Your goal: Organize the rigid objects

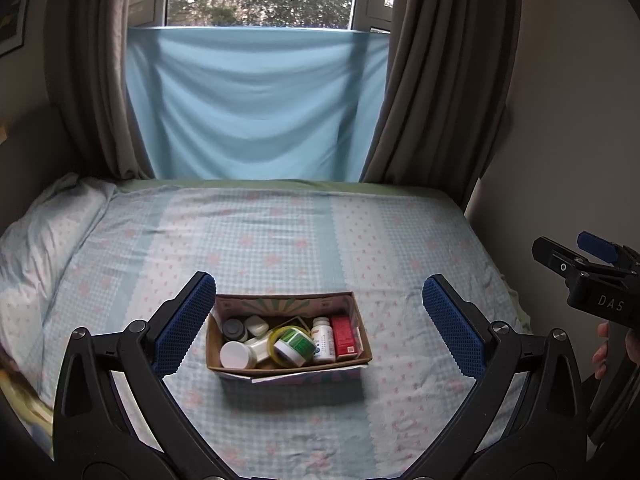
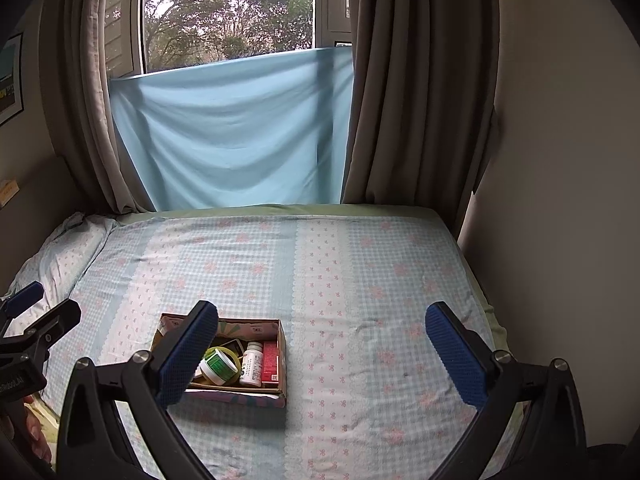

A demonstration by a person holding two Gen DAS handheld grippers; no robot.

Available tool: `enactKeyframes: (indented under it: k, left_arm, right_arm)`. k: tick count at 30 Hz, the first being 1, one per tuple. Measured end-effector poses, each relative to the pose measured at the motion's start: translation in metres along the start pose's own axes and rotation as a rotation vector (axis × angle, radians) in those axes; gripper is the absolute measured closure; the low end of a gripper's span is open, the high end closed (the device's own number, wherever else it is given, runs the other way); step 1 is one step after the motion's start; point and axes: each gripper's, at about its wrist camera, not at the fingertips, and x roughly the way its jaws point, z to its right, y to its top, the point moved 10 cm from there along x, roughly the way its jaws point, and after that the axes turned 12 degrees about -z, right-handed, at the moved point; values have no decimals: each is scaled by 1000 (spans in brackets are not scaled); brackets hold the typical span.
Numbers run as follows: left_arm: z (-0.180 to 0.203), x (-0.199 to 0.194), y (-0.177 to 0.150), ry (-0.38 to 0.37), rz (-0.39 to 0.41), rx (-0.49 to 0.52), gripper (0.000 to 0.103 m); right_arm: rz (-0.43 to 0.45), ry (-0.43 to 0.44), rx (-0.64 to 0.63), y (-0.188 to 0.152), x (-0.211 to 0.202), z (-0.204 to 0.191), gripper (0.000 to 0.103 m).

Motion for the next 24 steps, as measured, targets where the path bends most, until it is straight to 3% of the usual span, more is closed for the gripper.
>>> enactKeyframes:
  k: [24]
  left_arm:
    - [2,-4,-3,9,26,5,0]
  right_arm:
    - [8,-19,19,-3,-6,1,0]
